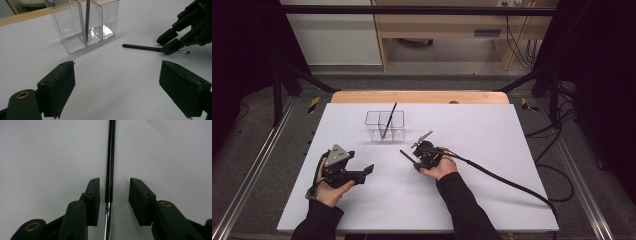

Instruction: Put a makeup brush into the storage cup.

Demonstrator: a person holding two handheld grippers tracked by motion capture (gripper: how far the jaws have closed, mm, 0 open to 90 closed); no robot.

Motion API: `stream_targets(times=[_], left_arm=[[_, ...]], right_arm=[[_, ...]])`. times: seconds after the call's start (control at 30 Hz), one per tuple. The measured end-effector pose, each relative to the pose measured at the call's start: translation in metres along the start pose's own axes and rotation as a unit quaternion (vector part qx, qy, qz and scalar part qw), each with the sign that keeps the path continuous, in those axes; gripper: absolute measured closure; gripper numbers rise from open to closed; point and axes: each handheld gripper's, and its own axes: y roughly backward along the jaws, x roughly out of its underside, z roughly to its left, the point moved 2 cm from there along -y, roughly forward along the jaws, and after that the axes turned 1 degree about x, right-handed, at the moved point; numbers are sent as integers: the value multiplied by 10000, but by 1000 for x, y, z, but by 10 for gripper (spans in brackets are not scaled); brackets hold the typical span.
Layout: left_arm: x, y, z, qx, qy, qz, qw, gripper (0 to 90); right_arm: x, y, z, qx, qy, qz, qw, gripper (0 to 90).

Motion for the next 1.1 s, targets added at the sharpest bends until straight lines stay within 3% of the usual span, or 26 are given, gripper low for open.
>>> stream_targets(times=[0.47,0.83,0.97,1.1], left_arm=[[0,-1,-1,27,-41,42,10000,133],[0,-1,-2,47,-59,51,10000,135],[0,-1,-2,83,-72,53,9999,134],[0,-2,-2,95,-79,62,9999,132]], right_arm=[[2,1,2,-19,153,16,9999,842],[6,7,5,-27,507,236,9984,822],[5,8,4,17,500,257,9984,748],[2,12,1,-52,444,251,9987,739]])
